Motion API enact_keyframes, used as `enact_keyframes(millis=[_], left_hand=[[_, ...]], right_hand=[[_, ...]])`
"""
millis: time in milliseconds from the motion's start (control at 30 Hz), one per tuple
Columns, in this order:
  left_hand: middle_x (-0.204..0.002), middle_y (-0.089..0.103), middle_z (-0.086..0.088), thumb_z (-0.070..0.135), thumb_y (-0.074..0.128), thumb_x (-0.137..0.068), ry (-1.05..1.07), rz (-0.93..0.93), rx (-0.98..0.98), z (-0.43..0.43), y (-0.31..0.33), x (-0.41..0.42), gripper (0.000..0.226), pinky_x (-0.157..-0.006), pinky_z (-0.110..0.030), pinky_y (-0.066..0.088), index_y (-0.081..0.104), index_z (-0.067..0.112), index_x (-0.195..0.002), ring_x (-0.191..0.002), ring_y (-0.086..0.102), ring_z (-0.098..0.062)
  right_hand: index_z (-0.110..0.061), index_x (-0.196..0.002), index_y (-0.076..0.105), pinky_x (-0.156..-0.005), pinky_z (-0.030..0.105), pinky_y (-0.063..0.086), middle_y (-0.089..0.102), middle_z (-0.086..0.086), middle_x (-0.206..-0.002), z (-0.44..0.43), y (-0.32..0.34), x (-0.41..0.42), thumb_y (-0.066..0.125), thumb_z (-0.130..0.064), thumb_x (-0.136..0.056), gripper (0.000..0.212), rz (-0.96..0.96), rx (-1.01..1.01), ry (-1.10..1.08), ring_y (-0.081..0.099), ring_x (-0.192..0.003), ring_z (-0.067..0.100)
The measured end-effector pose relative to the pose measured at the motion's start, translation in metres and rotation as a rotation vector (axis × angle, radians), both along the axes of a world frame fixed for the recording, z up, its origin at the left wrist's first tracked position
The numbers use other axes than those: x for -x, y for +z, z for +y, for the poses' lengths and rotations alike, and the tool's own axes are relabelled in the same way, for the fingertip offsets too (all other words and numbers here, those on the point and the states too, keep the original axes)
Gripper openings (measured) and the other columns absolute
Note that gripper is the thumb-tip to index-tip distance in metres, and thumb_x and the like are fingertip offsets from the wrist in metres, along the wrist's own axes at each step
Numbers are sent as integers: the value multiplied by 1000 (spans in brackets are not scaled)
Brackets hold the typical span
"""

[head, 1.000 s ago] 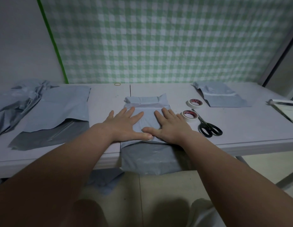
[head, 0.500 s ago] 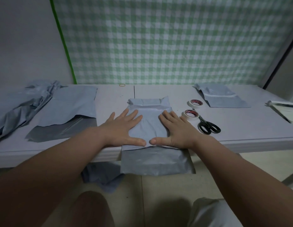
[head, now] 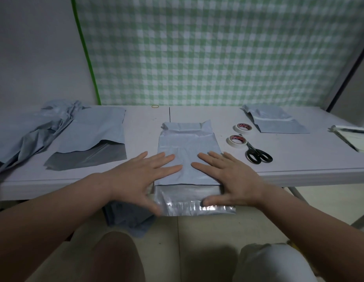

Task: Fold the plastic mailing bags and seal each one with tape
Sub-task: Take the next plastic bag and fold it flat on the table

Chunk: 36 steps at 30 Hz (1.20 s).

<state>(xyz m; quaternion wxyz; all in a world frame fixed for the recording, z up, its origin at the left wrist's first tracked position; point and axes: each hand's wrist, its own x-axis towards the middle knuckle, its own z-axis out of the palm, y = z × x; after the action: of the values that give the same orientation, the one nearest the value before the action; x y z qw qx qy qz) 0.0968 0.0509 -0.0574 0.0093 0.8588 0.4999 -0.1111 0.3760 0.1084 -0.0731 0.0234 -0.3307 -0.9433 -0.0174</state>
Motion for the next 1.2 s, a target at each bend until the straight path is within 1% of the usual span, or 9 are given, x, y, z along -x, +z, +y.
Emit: enact_keyframes(millis=[133,233,400,533,633,733,900,1033,1200], left_hand=[[-147,-34,15,56,63,-81,-43,115,-121,-1,-2,3,114,-116,-35,-4,-42,53,-125,-144,-17,-8],[-158,-10,9,58,30,-89,-61,-23,-227,-4,-13,1,79,-113,-33,2,-42,58,-122,-148,3,-16],[-152,-4,19,54,-3,-79,7,-192,-144,-3,-17,1,57,-116,-32,-1,-14,60,-135,-143,0,-7],[-150,23,27,76,-5,-81,81,-502,-21,-1,-9,0,80,-118,-22,0,39,43,-139,-139,9,11],[-98,61,38,54,26,-92,241,-862,40,-3,0,-8,40,-101,-17,32,65,42,-89,-95,51,20],[-61,52,4,42,49,-96,466,-1156,-21,7,2,-15,49,-61,-25,34,56,7,-63,-59,48,-6],[-60,32,-2,26,45,-98,712,-1086,-303,29,2,-35,42,-50,-28,20,31,14,-61,-54,30,-13],[-57,36,-1,25,39,-98,842,-834,-468,38,-1,-48,43,-48,-32,19,29,13,-59,-52,31,-12],[-62,39,4,28,37,-98,879,-649,-554,41,-10,-55,38,-48,-31,18,31,20,-62,-62,42,-21]], right_hand=[[-33,-151,-2,-114,32,-6,-7,-5,-159,5,-1,-16,59,-81,-59,121,-106,-57,79,-8,-145,15],[-34,-149,-12,-117,32,-5,-17,-8,-157,7,-2,-26,79,-57,-61,128,-190,-106,81,-14,-144,12],[-31,-151,9,-116,38,21,12,0,-159,10,-11,-29,85,-30,-64,115,-34,-173,111,17,-145,21],[-37,-143,36,-116,26,18,27,-12,-153,6,-8,-27,70,-21,-83,71,252,36,48,22,-141,4],[-30,-122,63,-105,16,32,53,-20,-129,3,0,-19,67,-14,-86,39,525,243,-118,44,-125,-4],[-13,-75,71,-65,19,43,63,-14,-66,1,11,-2,66,-24,-87,17,845,451,-360,56,-66,-2],[1,-75,61,-61,33,39,57,9,-66,12,8,23,59,-37,-88,39,1102,419,-612,48,-64,16],[-8,-61,45,-51,31,29,44,2,-53,17,9,35,52,-31,-90,37,904,146,-778,42,-55,19],[-14,-78,56,-60,34,37,60,7,-74,22,6,44,46,-32,-95,26,709,-33,-782,55,-78,32]])
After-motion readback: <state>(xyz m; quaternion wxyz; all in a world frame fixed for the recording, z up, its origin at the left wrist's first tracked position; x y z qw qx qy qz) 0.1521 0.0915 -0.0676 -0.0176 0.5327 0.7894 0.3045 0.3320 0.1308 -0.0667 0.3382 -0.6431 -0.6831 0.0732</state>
